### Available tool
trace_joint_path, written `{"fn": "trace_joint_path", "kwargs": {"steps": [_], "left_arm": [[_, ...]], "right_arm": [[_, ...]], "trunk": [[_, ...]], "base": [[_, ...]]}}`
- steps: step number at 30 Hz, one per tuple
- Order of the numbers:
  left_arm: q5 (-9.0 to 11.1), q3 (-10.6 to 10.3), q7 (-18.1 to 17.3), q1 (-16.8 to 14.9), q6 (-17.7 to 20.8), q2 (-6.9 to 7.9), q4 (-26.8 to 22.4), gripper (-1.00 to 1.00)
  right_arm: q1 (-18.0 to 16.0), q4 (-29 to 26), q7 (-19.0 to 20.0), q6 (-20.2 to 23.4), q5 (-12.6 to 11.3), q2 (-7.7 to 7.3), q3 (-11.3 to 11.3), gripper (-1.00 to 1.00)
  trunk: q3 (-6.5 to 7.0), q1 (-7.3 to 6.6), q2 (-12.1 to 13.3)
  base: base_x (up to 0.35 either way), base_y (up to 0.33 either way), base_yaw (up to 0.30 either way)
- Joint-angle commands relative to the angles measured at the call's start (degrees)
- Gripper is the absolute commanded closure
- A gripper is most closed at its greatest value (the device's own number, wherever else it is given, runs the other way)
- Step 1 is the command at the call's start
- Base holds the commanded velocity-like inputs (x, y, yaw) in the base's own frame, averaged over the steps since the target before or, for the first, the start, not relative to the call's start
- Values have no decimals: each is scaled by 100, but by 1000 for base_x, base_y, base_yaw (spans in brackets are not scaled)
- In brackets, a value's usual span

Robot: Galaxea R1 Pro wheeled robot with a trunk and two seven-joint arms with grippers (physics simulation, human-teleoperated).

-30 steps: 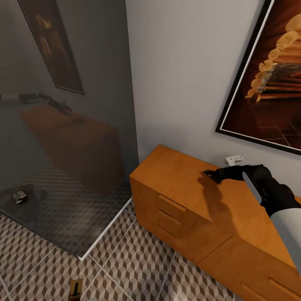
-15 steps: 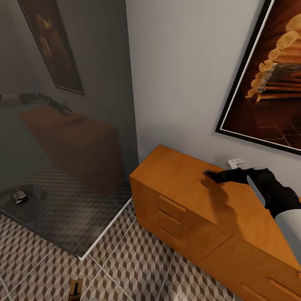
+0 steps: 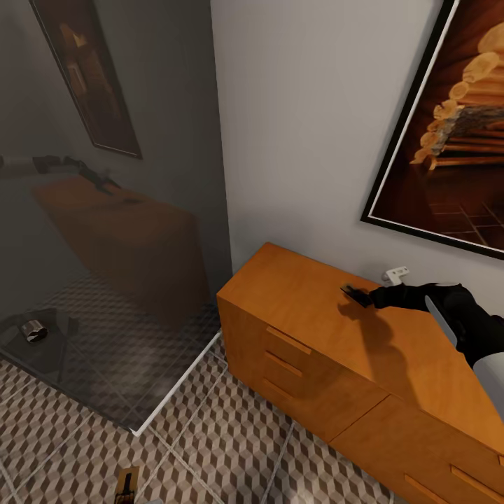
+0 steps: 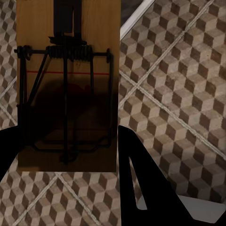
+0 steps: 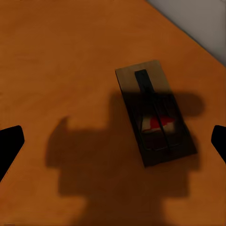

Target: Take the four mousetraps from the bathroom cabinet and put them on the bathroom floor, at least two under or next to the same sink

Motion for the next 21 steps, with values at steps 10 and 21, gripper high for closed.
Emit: {"fn": "trace_joint_path", "kwargs": {"steps": [10,21], "left_arm": [[-24,-36,33,-7,-11,-7,21,100],[-23,-36,33,-5,-11,-7,21,100]], "right_arm": [[-6,-1,404,-123,-73,-201,8,-100],[-6,18,812,-303,-75,-425,-7,-100]], "trunk": [[-10,3,-11],[-10,3,-11]], "base": [[0,0,0],[0,0,0]]}}
